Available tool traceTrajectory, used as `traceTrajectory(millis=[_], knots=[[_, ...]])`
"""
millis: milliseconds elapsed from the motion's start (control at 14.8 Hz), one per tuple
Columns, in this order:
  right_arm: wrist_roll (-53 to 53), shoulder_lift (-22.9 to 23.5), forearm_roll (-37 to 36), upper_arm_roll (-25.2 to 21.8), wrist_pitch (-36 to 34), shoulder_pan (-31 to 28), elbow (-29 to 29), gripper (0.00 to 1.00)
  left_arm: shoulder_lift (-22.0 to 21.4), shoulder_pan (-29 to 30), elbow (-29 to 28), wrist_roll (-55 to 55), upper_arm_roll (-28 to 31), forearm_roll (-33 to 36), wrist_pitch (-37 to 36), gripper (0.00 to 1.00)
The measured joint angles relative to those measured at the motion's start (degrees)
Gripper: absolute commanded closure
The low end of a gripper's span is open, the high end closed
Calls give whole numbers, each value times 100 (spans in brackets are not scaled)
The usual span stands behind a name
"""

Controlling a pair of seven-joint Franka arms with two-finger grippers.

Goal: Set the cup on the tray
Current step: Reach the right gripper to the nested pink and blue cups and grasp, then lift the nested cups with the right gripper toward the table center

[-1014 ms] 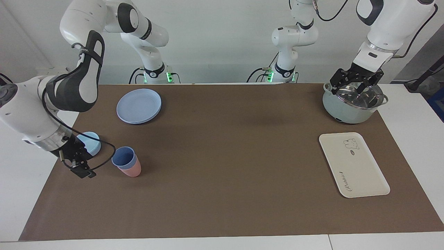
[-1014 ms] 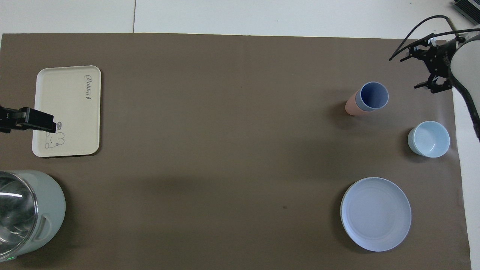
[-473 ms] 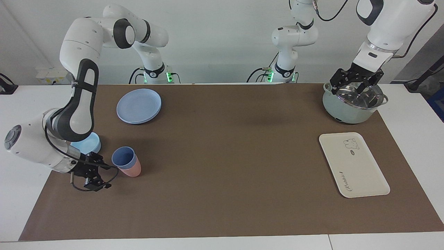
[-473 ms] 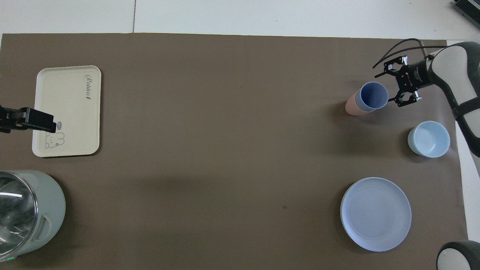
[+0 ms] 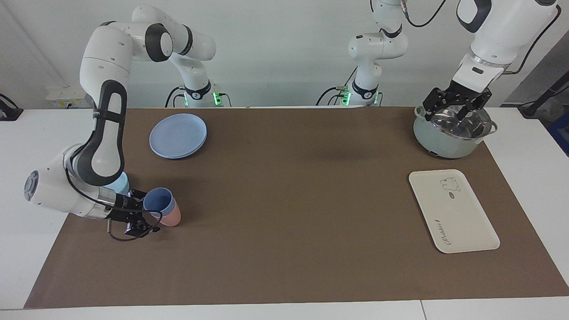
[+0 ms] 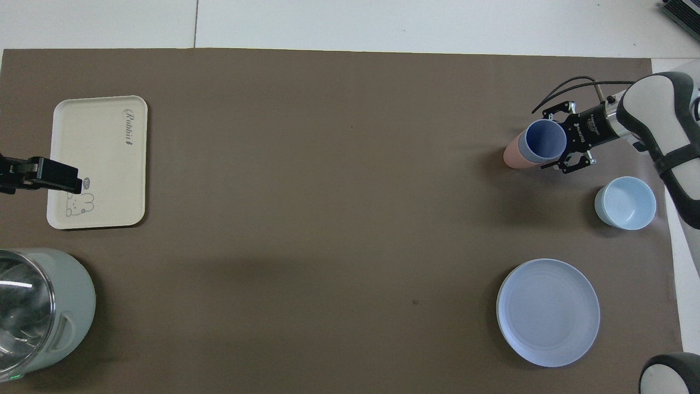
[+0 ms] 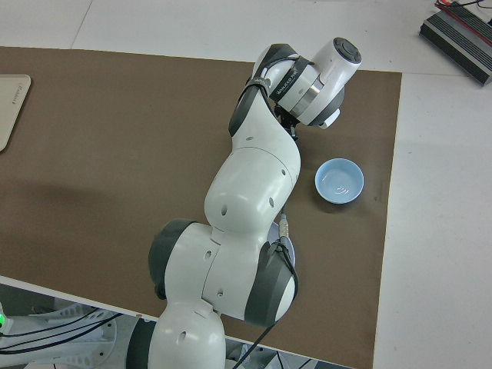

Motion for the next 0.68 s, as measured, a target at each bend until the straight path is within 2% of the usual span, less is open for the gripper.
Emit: traceTrajectory(millis=[338, 405, 473, 541, 676], knots=[[-58, -169, 470, 1, -33, -15, -249, 10, 0, 0, 0, 0, 0, 0, 0, 0], [-238, -205, 563, 0, -16, -16, -355, 21, 0, 0, 0, 0, 0, 0, 0, 0], [-479, -248, 619, 0, 81, -16, -501, 49, 0, 0, 0, 0, 0, 0, 0, 0], [-685, -292, 766, -2, 260, -17, -672, 99, 0, 0, 0, 0, 0, 0, 0, 0], [-876, -374, 1224, -12, 377, -20, -951, 100, 0, 0, 0, 0, 0, 0, 0, 0]])
